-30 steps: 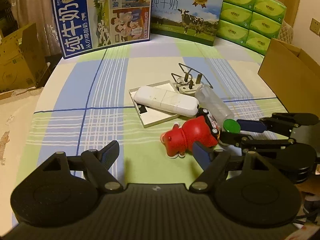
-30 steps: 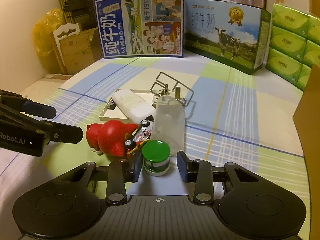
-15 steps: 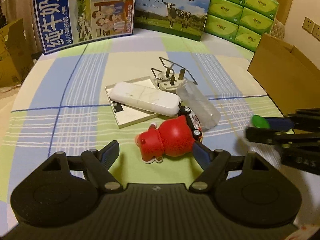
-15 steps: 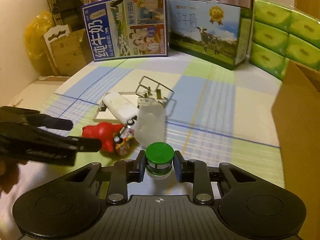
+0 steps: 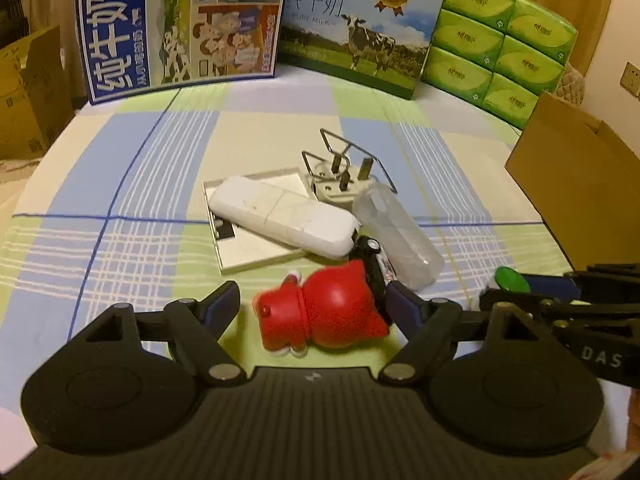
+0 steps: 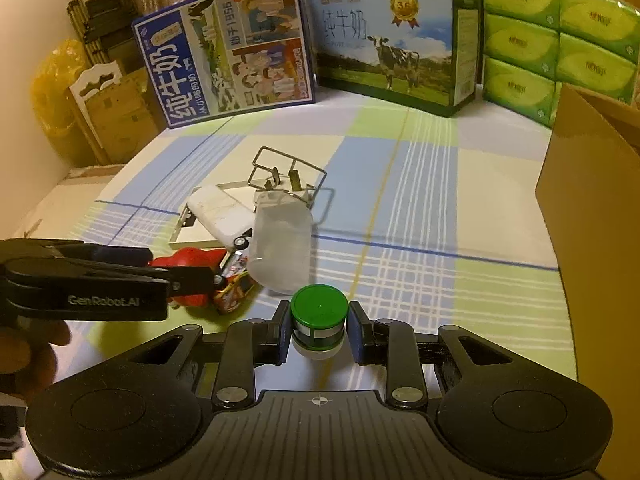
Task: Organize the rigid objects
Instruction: 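Grasp the green-capped jar with the right tool while the left tool grasps the red toy, then carry the jar and red toy into the cardboard box and release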
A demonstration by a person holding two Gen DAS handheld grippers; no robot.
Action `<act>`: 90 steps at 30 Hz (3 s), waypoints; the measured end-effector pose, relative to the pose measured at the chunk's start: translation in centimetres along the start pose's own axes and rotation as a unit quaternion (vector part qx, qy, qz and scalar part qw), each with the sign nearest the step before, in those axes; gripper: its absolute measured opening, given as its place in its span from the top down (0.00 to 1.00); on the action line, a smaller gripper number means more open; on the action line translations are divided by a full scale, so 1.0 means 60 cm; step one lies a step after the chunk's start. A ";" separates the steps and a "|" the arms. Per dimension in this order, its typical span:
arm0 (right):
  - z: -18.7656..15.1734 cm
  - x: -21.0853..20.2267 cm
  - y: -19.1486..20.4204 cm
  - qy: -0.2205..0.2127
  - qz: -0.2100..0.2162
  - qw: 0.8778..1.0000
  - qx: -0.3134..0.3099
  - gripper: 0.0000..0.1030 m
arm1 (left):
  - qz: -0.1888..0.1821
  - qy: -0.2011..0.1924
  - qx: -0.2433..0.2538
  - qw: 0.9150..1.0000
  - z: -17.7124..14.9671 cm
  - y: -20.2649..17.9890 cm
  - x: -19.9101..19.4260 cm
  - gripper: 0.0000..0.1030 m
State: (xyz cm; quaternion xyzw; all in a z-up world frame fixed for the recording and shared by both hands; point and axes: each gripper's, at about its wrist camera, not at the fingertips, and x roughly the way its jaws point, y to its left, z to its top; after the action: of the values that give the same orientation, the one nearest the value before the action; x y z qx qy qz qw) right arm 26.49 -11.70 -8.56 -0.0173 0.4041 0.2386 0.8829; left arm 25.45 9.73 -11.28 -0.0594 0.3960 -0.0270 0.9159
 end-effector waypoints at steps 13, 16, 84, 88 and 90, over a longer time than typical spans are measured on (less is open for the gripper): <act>0.008 -0.005 -0.001 -0.005 0.002 1.000 0.010 0.75 | 0.015 0.001 0.004 1.000 0.005 0.010 -0.004 0.30; 0.008 -0.004 -0.002 -0.003 0.002 1.000 0.009 0.75 | 0.014 0.013 0.028 0.999 -0.001 -0.003 0.005 0.32; 0.030 -0.246 -0.154 -0.180 -0.182 0.961 0.106 0.75 | -0.131 -0.121 0.081 0.981 0.090 -0.257 -0.110 0.37; -0.005 -0.292 -0.204 -0.184 -0.224 0.946 0.141 0.75 | -0.167 -0.128 0.095 0.973 0.095 -0.314 -0.111 0.37; -0.021 -0.308 -0.229 -0.180 -0.236 0.942 0.157 0.75 | -0.182 -0.131 0.103 0.969 0.096 -0.347 -0.111 0.37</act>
State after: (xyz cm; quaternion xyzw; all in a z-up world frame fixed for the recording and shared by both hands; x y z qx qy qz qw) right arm 21.26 -31.67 1.70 0.0696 0.2549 -0.0439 0.9635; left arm 25.02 -9.74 0.16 -0.0384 0.2498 -0.2257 0.9408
